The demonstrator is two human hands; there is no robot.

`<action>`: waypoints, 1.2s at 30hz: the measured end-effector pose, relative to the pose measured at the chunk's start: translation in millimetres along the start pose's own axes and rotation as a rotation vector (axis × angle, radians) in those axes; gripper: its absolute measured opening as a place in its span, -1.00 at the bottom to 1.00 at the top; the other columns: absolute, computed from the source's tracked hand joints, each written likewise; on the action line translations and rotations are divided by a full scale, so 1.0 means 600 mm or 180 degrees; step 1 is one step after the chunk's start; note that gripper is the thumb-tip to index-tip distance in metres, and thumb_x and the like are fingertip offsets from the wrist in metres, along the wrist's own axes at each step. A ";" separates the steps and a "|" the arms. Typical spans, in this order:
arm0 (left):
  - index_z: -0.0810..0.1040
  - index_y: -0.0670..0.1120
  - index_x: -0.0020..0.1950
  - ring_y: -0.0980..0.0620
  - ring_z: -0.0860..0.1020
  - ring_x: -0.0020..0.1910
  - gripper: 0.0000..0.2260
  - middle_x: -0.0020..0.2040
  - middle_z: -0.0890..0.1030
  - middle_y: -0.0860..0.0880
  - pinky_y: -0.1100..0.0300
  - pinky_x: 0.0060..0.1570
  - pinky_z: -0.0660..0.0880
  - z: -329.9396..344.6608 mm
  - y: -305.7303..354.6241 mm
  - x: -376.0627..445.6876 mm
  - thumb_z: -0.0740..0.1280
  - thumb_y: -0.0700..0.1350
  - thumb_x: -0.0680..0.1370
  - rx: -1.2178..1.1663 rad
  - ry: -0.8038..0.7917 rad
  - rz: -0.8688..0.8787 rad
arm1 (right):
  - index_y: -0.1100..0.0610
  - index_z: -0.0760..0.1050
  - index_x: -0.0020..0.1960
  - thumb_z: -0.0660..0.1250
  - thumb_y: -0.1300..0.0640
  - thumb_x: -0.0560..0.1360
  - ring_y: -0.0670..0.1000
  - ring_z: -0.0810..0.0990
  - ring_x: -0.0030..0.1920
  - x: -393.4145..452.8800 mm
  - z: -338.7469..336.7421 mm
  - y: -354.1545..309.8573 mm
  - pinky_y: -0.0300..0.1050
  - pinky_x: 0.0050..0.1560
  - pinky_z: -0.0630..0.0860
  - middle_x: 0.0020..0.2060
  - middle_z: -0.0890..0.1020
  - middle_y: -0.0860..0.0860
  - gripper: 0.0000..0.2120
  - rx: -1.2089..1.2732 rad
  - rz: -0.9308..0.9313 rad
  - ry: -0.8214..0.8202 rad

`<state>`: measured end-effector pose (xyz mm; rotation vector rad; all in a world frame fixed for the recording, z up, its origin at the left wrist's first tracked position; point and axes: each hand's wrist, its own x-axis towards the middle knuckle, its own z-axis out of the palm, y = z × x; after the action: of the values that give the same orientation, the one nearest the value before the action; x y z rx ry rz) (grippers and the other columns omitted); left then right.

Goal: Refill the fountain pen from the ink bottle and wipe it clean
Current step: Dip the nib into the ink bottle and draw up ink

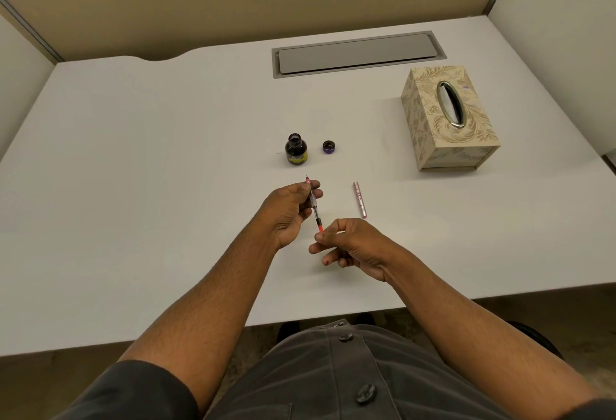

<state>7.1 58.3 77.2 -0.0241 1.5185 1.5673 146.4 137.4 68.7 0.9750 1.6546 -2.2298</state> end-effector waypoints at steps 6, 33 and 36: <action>0.59 -0.13 0.00 0.11 0.50 -0.16 -0.81 -0.11 0.63 -0.06 0.27 -0.15 0.38 -0.001 0.000 0.004 0.18 -0.19 0.64 0.0072 -0.0006 0.0020 | 0.20 0.57 0.12 0.31 0.06 0.56 0.00 0.63 -0.25 0.002 -0.003 -0.003 -0.21 -0.27 0.46 0.00 0.72 0.12 -0.76 0.0182 0.0149 -0.0170; 0.60 -0.13 0.01 0.09 0.51 -0.11 -0.81 -0.10 0.64 -0.06 0.24 -0.11 0.39 0.000 0.000 0.002 0.18 -0.20 0.64 0.0021 -0.0047 0.0008 | 0.14 0.53 -0.13 0.39 0.10 0.53 -0.01 0.63 -0.31 0.006 -0.001 0.003 -0.21 -0.31 0.44 -0.04 0.73 0.15 -0.87 0.0051 0.0007 -0.0108; 0.60 -0.13 0.00 0.08 0.52 -0.10 -0.81 -0.09 0.64 -0.06 0.23 -0.09 0.39 0.000 0.000 0.001 0.18 -0.19 0.64 0.0025 -0.0050 0.0015 | 0.14 0.51 -0.13 0.44 0.08 0.49 -0.01 0.62 -0.31 0.006 0.000 0.004 -0.19 -0.29 0.44 -0.04 0.73 0.13 -0.84 0.0025 -0.0004 -0.0063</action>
<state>6.5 58.8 76.9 -0.0038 1.5134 1.5619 144.8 137.6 64.6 0.9510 1.6400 -2.2412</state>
